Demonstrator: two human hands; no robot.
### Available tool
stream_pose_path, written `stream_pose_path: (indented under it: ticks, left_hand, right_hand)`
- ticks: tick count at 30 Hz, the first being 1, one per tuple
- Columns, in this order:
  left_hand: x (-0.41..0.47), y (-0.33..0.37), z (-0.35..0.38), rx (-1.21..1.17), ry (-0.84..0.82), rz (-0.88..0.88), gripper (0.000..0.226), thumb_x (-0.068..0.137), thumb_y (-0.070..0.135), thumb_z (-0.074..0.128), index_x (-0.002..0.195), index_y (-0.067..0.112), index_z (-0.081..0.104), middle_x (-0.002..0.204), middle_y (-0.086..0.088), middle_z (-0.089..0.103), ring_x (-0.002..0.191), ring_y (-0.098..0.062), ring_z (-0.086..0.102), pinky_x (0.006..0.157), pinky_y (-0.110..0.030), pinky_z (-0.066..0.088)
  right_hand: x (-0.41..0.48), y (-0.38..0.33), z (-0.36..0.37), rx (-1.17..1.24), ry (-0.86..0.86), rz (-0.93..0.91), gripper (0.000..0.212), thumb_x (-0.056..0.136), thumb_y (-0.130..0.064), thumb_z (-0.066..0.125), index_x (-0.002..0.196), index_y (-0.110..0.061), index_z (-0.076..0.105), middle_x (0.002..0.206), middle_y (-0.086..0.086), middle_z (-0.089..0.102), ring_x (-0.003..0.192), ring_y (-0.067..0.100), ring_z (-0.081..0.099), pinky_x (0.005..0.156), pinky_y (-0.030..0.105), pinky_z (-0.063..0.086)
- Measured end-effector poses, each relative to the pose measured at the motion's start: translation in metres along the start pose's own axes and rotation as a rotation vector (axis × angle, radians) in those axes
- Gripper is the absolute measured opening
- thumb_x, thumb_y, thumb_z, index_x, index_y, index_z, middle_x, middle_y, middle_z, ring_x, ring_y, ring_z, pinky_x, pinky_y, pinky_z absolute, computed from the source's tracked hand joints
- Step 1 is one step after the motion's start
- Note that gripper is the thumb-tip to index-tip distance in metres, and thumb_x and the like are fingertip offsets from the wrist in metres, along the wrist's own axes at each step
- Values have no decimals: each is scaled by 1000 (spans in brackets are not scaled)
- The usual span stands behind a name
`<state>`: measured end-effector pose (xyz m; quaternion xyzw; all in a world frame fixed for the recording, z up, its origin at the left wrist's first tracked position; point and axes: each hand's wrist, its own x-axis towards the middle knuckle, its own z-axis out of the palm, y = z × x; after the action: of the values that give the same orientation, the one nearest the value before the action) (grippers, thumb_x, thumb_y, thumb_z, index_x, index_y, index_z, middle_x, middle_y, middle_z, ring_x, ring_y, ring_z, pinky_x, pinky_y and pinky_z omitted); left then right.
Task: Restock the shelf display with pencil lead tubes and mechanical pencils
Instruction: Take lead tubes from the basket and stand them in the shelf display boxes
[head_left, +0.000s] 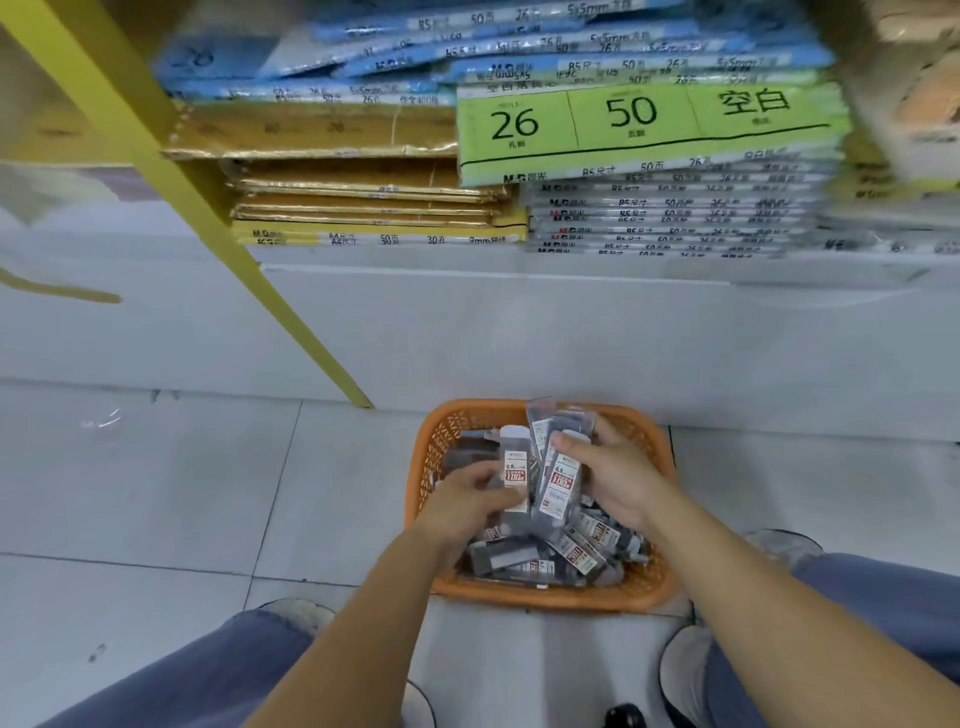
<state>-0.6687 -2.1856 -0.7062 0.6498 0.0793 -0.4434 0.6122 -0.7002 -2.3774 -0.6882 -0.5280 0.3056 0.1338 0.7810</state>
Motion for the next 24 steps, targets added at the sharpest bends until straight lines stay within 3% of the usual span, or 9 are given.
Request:
stream_pose_path:
  ticks: [4,7,9,11,14,18,22,24]
  left_hand:
    - [-13,20,2,-95,-109,-31,38,90,10,71,127,8,59,117,-13,74,107,-29,71,90,-46,58]
    - [-30,37,3,-176,-248,-41,28,95,8,63,123,11,65,118,-16,73,106,-32,71,86,-51,59]
    - [-45,50,8,-203,-314,-42,24,96,12,64,120,13,68,117,-18,73,101,-32,73,78,-48,61]
    - [-59,66,11,-198,-325,-10,37,92,19,68,127,9,62,121,-20,70,100,-33,72,75,-47,62]
    - [-81,92,12,-157,-333,67,46,88,25,70,129,7,59,122,-20,70,105,-35,71,82,-50,61]
    - [-113,123,13,-99,-294,180,43,85,23,73,125,10,63,128,-20,68,120,-38,64,100,-57,51]
    - [-145,158,18,-115,-222,309,44,82,18,73,124,9,64,124,-19,70,116,-37,66,101,-56,51]
    - [-161,177,18,-107,-154,367,47,79,21,74,124,11,64,122,-18,71,113,-36,67,94,-53,56]
  right_hand:
    - [-12,-7,13,90,-87,6,40,84,-5,66,122,-11,56,105,17,68,92,31,65,82,48,52]
    - [-25,-19,24,113,-133,-57,49,75,-11,71,122,-14,57,105,13,71,89,26,69,70,39,57]
    - [-35,-31,31,67,-140,-109,49,76,-16,73,122,-19,58,107,10,72,91,24,70,72,37,57]
    - [-48,-47,38,-87,-124,-175,39,81,-24,72,118,-28,60,106,4,73,91,19,71,72,33,57]
    - [-72,-77,47,-314,-102,-270,26,90,-38,64,115,-36,59,104,-7,74,91,9,71,71,25,56]
    - [-112,-121,64,-616,-166,-352,61,76,-68,54,129,-40,48,118,-13,68,105,11,66,95,37,51]
    - [-146,-161,78,-708,-183,-463,50,80,-59,56,121,-29,53,97,1,71,74,8,70,64,24,55]
    - [-159,-180,83,-676,-191,-531,32,90,-38,62,116,-21,57,94,9,71,72,12,68,66,26,56]
